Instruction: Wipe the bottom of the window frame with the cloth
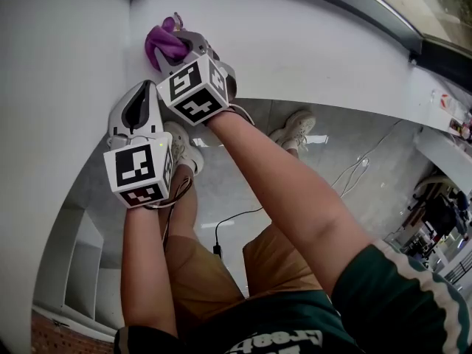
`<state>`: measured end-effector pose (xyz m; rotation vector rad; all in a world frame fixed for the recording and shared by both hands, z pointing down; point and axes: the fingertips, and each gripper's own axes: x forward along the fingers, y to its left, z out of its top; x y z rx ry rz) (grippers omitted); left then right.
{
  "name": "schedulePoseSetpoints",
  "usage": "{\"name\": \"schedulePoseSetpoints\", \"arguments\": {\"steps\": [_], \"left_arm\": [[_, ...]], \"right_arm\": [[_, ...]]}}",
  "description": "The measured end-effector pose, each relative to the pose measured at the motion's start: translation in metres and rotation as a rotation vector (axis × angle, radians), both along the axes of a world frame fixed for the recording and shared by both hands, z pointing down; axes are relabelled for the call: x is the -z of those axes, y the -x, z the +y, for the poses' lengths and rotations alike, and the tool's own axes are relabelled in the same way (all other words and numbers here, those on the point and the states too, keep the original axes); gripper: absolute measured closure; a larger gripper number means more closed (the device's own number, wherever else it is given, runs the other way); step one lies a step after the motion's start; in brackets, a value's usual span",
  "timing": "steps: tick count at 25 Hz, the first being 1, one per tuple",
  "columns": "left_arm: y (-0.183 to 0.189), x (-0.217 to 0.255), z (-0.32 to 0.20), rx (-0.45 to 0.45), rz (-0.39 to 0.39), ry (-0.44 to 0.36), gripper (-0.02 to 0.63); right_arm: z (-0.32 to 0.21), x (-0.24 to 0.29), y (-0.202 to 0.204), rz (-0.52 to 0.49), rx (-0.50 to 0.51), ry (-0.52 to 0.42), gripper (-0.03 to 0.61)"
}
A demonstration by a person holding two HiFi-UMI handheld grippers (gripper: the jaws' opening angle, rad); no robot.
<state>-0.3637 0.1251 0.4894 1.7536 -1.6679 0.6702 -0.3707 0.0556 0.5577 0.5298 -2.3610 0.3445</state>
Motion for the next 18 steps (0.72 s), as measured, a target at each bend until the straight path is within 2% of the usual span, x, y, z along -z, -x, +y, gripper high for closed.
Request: {"name": "schedulePoseSetpoints", "arguments": {"steps": [5, 9, 18], "left_arm": [[0.002, 0.017, -0.004, 0.002, -0.031, -0.028, 0.606], [0.0, 0.047, -0.006, 0.013, -0.061, -0.047, 0.605], [-0.043, 0.176, -0.01, -0.086, -0.12, -0.142, 0.604]], "right_arm": [[0.003, 0.038, 0.002, -0.082, 0.05, -0.042, 0.483], [0.01, 0.081, -0.008, -0.14, 0.058, -0.027, 0.483], [0.021, 0.23, -0.067, -0.259, 0.029, -0.04, 0.483]]}}
